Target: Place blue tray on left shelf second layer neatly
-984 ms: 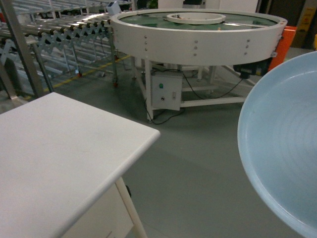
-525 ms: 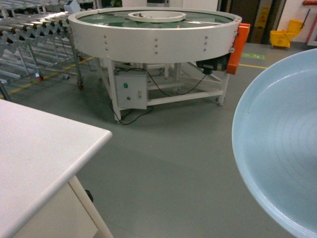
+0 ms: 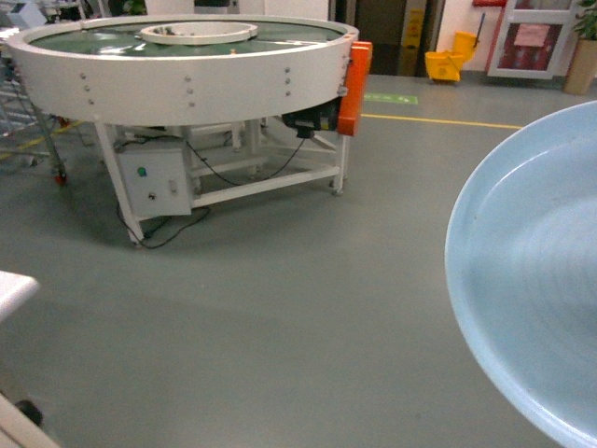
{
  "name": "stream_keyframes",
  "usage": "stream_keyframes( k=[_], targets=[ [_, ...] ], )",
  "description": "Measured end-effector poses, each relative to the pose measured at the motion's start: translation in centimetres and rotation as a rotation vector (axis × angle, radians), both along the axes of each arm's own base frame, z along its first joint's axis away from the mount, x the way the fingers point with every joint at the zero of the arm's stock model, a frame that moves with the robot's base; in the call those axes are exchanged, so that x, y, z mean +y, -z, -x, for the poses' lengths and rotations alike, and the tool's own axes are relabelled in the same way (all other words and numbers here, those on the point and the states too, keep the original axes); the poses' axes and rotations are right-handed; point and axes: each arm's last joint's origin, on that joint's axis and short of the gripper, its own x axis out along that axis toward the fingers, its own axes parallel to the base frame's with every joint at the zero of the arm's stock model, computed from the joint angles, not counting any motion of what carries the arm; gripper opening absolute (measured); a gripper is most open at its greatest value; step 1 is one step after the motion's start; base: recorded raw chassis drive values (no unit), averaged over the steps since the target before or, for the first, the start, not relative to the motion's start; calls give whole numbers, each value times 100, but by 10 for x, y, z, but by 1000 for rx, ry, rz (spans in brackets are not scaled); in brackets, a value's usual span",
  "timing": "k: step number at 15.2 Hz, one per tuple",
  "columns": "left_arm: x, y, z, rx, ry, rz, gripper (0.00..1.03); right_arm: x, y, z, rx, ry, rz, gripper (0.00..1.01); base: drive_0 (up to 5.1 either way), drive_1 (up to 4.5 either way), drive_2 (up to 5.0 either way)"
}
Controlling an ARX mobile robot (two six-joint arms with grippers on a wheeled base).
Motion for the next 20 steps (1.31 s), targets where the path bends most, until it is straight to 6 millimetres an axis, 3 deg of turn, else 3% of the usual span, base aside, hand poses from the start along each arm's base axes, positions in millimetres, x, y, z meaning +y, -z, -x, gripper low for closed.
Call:
stream_keyframes(
  k=[6,20],
  targets=[
    [0,0,0,1,4,0,98,0,-1,0,-5,3,1,2,0,-135,-223],
    [0,0,0,1,0,0,98,0,0,0,-4,-3,0,2,341,128,-483]
  ],
)
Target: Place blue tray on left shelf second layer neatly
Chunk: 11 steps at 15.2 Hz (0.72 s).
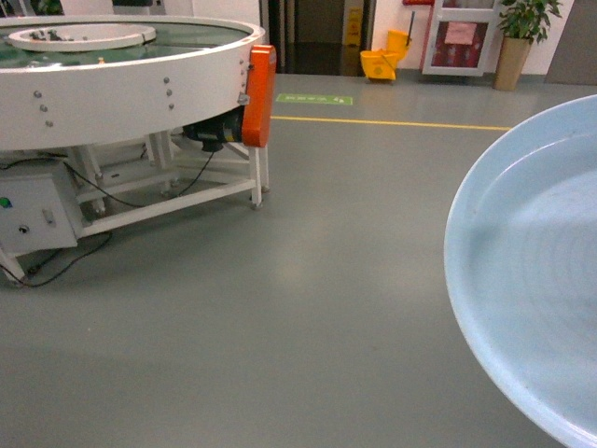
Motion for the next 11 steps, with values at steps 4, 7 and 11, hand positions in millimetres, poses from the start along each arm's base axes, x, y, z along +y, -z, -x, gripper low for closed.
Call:
stream_keyframes(
  k=[4,7,11],
  targets=[
    [0,0,0,0,1,0,98,0,0,0,1,0,0,2,353,148,-477],
    [0,0,0,-2,0,0,98,0,0,0,1,0,0,2,347,138,-485],
    [0,0,0,0,0,0,98,0,0,0,1,-4,-1,2,272,66,-559]
  ],
)
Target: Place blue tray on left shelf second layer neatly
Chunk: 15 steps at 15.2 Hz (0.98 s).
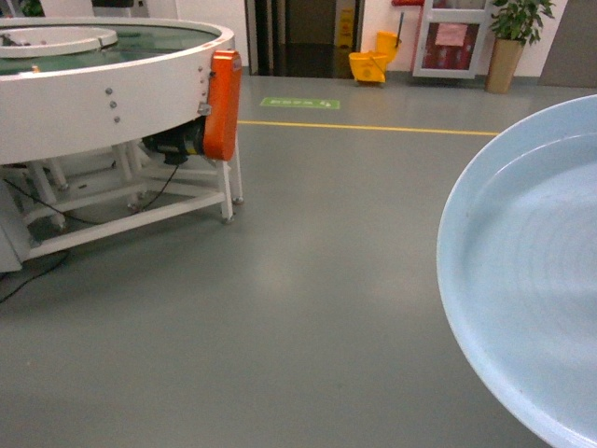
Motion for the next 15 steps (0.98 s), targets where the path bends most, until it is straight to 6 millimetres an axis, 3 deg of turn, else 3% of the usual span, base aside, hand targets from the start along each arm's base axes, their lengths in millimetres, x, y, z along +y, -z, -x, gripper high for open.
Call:
stream_keyframes(
  k=[15],
  targets=[
    [0,0,0,0,0,0,98,0,0,0,-1,5,4,2,188,-5,-638]
  ],
)
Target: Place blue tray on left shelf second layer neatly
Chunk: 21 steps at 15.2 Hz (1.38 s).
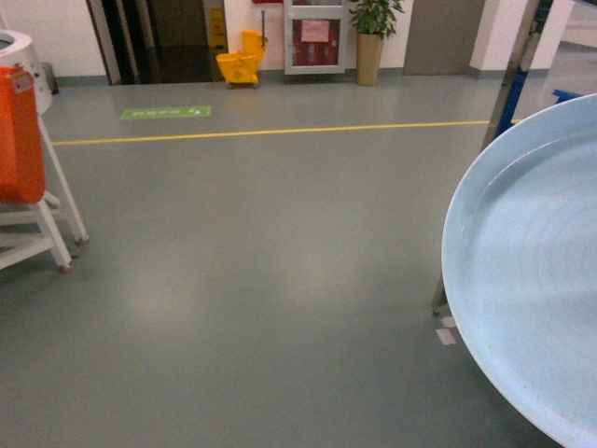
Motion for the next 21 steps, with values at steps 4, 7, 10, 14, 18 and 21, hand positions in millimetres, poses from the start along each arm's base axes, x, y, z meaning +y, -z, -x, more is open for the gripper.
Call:
stream_keyframes(
  k=[4,7,10,14,18,21],
  targets=[
    [0,0,0,-1,-1,0,98,0,1,-1,7,3,2,2,-148,-6,-290],
    [0,0,0,-2,0,0,98,0,1,0,5,1,1,2,-144,-144,-144],
    [0,0,0,-2,0,0,98,0,1,0,5,1,0,2,-155,-155,-155],
    [0,0,0,-2,1,0,98,0,0,0,2,-1,0,2,-489,97,-119],
    [0,0,0,-1,1,0,98,0,0,0,1,0,0,2,-623,234,-98],
    [0,0,0,-2,1,0,98,0,0,0,1,0,0,2,-585,274,-156]
  ],
)
